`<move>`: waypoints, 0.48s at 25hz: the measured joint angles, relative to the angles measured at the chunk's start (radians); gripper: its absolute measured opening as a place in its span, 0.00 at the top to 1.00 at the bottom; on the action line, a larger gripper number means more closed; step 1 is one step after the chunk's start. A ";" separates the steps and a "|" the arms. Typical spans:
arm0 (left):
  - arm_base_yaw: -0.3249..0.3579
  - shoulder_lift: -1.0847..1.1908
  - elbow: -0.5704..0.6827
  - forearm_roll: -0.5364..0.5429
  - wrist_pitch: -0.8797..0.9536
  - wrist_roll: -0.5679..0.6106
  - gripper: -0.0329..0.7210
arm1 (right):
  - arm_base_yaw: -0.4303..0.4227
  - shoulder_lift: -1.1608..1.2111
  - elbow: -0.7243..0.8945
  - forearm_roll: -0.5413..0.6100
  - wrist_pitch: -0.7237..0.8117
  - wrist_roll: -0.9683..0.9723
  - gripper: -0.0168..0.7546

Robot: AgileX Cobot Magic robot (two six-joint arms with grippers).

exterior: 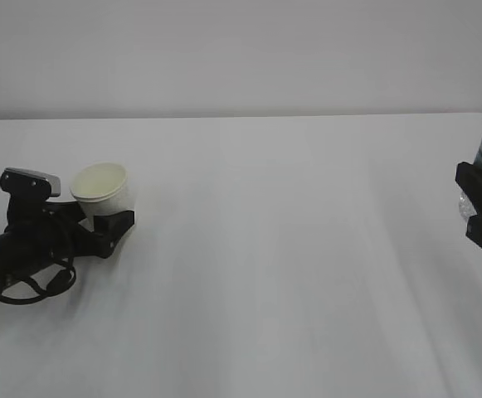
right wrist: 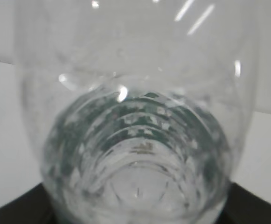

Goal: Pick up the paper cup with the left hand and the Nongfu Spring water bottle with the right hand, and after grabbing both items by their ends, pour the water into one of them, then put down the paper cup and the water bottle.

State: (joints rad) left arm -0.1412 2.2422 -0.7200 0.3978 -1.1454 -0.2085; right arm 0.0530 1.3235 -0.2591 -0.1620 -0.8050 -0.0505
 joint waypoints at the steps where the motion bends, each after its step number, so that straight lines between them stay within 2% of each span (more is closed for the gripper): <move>1: 0.000 0.000 0.000 0.000 0.000 0.000 0.07 | 0.000 0.000 0.000 0.000 0.000 0.000 0.43; 12: 0.000 0.009 -0.037 -0.003 0.000 -0.002 0.08 | 0.000 0.000 0.000 0.000 0.000 0.000 0.43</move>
State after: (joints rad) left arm -0.1412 2.2514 -0.7567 0.3946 -1.1454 -0.2103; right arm 0.0530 1.3235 -0.2591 -0.1620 -0.8050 -0.0505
